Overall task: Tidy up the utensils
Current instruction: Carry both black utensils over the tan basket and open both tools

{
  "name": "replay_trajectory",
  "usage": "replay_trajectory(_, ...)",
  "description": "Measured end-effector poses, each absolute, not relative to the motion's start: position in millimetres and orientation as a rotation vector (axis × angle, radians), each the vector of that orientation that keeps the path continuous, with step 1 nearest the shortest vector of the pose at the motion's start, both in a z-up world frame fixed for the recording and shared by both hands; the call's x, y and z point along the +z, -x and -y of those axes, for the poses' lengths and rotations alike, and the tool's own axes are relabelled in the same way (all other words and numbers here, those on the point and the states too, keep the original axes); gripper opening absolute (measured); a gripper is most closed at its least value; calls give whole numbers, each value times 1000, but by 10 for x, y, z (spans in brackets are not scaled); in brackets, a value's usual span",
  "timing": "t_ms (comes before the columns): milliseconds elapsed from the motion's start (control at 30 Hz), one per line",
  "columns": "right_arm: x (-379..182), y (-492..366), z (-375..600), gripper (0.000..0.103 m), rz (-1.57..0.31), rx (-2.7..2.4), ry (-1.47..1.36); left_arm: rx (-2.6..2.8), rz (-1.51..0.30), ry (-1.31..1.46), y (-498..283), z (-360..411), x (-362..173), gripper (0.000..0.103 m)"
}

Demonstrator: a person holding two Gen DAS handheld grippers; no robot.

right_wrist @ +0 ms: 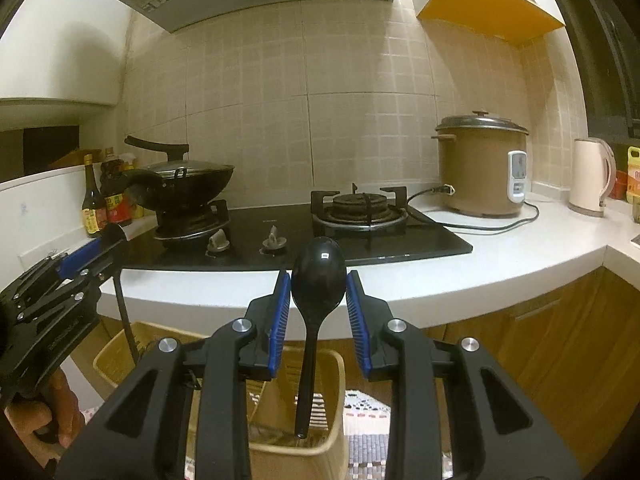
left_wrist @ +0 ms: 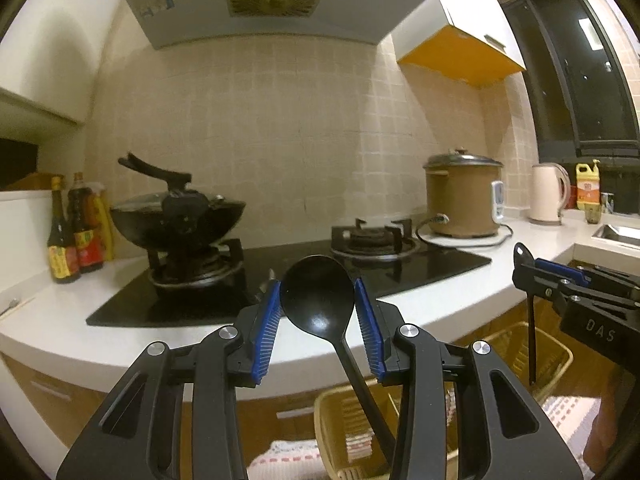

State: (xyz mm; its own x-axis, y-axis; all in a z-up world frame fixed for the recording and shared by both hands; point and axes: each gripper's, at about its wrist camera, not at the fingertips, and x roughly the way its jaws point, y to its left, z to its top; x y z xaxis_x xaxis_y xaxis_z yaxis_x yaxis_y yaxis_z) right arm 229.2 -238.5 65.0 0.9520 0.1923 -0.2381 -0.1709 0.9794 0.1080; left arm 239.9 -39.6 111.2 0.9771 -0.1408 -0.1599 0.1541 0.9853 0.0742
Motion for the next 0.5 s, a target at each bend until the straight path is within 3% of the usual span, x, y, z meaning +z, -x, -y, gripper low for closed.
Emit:
replay_trajectory(100, 624, -2239, 2413, 26, -257, 196, -97, -165, -164, -87, -2365, 364, 1091, 39)
replay_trajectory(167, 618, -2181, 2420, 26, -261, 203, -97, -170, -157, -85, -2317, 332, 1104, 48)
replay_trajectory(500, 779, -1832, 2426, 27, -275, 262, -91, -226, -182, 21, -2029, 66, 1316, 49)
